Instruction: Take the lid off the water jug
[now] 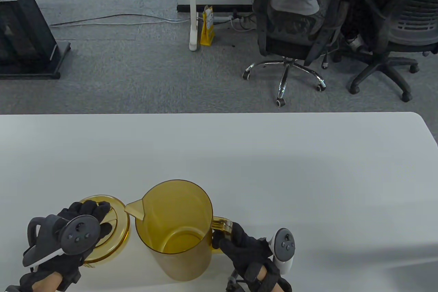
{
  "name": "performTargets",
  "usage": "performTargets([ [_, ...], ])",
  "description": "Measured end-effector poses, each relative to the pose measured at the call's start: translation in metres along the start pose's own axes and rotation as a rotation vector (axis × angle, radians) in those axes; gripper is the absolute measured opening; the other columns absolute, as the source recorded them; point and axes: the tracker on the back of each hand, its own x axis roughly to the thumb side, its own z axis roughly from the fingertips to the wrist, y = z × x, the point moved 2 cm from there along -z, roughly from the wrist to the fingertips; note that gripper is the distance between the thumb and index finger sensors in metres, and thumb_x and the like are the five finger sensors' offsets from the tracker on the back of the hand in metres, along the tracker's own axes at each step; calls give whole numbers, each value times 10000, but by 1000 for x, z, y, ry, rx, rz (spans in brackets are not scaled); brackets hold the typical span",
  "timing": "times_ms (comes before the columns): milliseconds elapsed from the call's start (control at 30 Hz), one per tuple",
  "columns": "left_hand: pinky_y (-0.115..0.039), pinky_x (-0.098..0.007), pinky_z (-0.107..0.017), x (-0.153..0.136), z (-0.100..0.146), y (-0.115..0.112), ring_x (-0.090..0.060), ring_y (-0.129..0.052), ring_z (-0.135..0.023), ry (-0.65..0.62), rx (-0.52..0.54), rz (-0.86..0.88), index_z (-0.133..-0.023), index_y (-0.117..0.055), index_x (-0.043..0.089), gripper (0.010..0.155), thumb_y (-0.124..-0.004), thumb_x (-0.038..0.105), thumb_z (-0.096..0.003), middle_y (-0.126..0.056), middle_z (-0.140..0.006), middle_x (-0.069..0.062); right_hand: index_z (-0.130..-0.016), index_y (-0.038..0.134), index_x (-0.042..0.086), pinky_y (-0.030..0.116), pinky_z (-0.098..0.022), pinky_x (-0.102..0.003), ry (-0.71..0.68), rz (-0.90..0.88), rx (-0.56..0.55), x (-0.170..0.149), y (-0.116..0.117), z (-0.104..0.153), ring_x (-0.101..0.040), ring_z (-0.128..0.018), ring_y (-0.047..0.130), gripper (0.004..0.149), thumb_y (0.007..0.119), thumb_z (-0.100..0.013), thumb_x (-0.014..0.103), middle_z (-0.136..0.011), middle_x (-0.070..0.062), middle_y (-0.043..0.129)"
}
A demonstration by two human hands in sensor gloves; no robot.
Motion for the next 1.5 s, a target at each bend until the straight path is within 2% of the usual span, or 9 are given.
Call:
performTargets([
  [300, -746, -431, -492, -4, -12, -55, -312, -820, -630, -6, -44, 73, -961, -720, 96, 573, -808, 363, -461, -837, -790, -190, -1013, 654, 123, 563, -597, -611, 7, -18, -2, 0, 1, 1, -362, -638, 808, 595, 745, -525, 449, -783, -186, 757],
  [400, -746, -433, -489, -6, -14, -66, -314, -821, -624, -13, -74, 105, -960, -721, 89, 572, -807, 361, -465, -839, -786, -195, -1014, 656, 124, 562, -599, -610, 13, -28, 3, -1, 0, 1, -365, -641, 807, 595, 753, -522, 444, -785, -189, 757],
  [533, -750, -431, -483, -6, -15, -80, -311, -825, -617, -11, -89, 62, -957, -723, 88, 573, -807, 365, -463, -843, -780, -195, -1019, 650, 126, 556, -605, -612, 19, -28, 12, -1, 0, 1, -369, -651, 803, 594, 752, -523, 437, -793, -192, 750],
  [767, -754, -427, -483, 2, -16, -111, -300, -830, -614, -8, -177, -18, -955, -721, 91, 573, -798, 375, -464, -846, -776, -186, -1022, 645, 128, 548, -609, -616, 22, -29, 13, -2, 0, 1, -375, -660, 796, 593, 750, -525, 433, -800, -197, 744],
  [933, -756, -425, -479, 7, -19, -120, -295, -831, -609, -14, -202, -44, -953, -712, 91, 572, -793, 379, -466, -844, -775, -182, -1024, 643, 129, 541, -610, -621, 26, -29, 17, -2, 0, 1, -379, -667, 793, 592, 750, -525, 429, -804, -200, 741],
  [1267, -757, -424, -485, 6, -17, -120, -288, -840, -617, 7, -171, -28, -955, -724, 98, 561, -766, 397, -482, -854, -791, -173, -1028, 639, 132, 533, -612, -628, 36, -34, 24, -3, -1, 2, -380, -676, 789, 594, 751, -526, 429, -811, -203, 735],
  [1367, -736, -460, -540, 3, -15, -118, -328, -830, -701, 45, -230, 21, -979, -713, 108, 591, -755, 436, -489, -834, -872, -180, -1028, 639, 132, 536, -610, -628, 34, -29, 21, -3, -1, 2, -379, -675, 790, 594, 750, -526, 430, -810, -200, 737],
  [1500, -727, -487, -576, -3, -12, -113, -370, -822, -776, 64, -204, 70, -980, -743, 122, 593, -738, 458, -492, -832, -922, -188, -1027, 643, 136, 542, -608, -628, 30, -23, 15, -3, -1, 2, -371, -672, 796, 594, 749, -524, 434, -808, -195, 741],
])
